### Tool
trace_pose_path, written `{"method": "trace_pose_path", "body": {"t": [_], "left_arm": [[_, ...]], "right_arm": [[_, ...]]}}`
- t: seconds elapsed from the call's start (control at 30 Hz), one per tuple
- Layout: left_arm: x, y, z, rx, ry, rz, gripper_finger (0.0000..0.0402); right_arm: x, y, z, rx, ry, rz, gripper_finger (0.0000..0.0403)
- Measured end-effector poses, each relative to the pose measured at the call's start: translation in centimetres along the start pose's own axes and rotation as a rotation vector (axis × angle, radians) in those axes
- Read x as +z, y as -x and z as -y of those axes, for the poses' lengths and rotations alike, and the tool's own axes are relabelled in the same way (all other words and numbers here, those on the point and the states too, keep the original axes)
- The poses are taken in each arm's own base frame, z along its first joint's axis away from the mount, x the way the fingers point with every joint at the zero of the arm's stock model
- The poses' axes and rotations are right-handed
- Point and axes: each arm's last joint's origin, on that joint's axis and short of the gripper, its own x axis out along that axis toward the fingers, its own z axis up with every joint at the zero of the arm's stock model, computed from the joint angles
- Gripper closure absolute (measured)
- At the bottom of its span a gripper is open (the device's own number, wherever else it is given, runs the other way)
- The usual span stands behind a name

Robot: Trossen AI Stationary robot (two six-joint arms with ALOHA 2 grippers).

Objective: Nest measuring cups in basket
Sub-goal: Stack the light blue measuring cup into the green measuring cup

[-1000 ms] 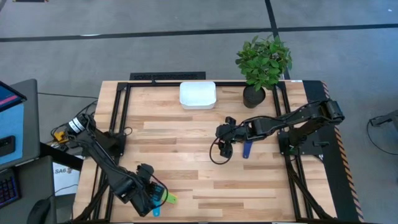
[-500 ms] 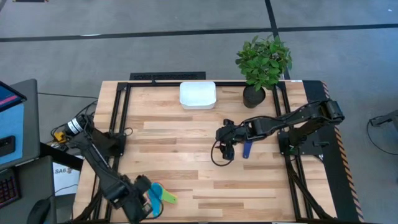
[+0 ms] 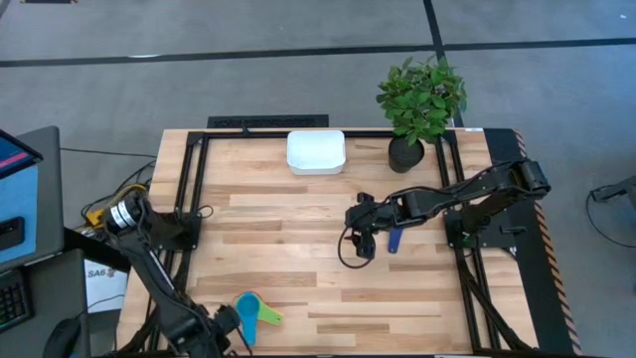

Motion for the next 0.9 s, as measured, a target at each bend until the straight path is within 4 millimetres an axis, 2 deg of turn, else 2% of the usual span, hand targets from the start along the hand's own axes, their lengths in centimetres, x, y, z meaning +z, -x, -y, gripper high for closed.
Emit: {"method": "trace_pose_path", "body": {"t": [0.13,0.23,0.4,0.6,0.9], "left_arm": [[0.6,-1.5,0.4,0.012,-0.006,-0.004,0.0385],[1.4,-2.0,0.5,0.018,-0.007,0.025,0.0390],[3.6,-1.8,1.0,-0.016,-0.027,0.168,0.0395],[6.0,-1.6,2.0,-0.080,-0.070,0.196,0.0397],[7.9,-1.3,2.8,-0.145,-0.116,0.229,0.0397]], "right_arm": [[0.0,0.0,0.0,-0.001,-0.001,-0.002,0.0163],[0.0,0.0,0.0,-0.001,-0.001,-0.002,0.0163],[0.0,0.0,0.0,-0.002,-0.001,-0.001,0.0163],[0.0,0.0,0.0,-0.002,0.000,-0.002,0.0163],[-0.2,0.0,0.1,-0.007,0.003,-0.023,0.0163]]}}
